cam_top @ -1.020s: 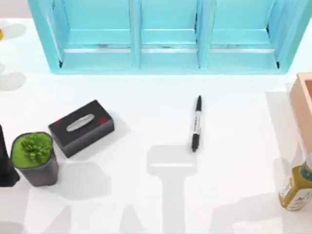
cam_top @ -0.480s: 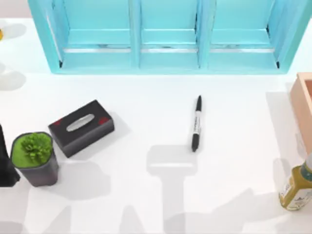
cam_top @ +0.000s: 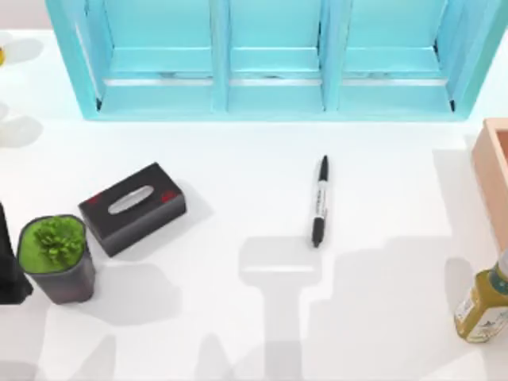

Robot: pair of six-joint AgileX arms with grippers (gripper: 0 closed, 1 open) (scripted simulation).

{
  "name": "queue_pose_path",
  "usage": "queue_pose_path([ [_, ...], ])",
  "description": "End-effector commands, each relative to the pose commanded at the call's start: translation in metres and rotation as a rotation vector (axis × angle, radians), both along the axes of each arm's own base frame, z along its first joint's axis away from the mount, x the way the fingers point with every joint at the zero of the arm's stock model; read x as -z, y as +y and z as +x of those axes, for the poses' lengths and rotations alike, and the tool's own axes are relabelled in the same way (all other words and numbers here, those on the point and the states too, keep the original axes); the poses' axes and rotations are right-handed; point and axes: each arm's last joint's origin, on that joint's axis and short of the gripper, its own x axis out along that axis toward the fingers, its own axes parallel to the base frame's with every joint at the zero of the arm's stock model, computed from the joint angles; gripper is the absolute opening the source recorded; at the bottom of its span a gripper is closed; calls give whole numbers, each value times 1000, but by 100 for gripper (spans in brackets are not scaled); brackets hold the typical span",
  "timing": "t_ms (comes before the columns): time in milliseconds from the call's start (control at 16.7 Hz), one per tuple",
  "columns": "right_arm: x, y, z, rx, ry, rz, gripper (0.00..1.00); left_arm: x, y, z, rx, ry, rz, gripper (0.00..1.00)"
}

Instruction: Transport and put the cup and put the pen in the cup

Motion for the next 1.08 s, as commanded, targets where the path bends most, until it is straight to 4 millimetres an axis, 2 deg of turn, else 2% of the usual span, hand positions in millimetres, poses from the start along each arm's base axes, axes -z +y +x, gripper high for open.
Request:
queue_pose_path([
  [180,7,-21,27,1,127,40,100,0,0,0,0,0,0,100],
  [300,11,-31,38,1,174,57,100,0,0,0,0,0,0,100],
  [780,13,-34,43,-2,193,64,100,0,0,0,0,0,0,100],
  [900,24,-34,43,1,198,67,100,0,0,0,0,0,0,100],
  [1080,56,-36,46,1,193,65,100,0,0,0,0,0,0,100],
])
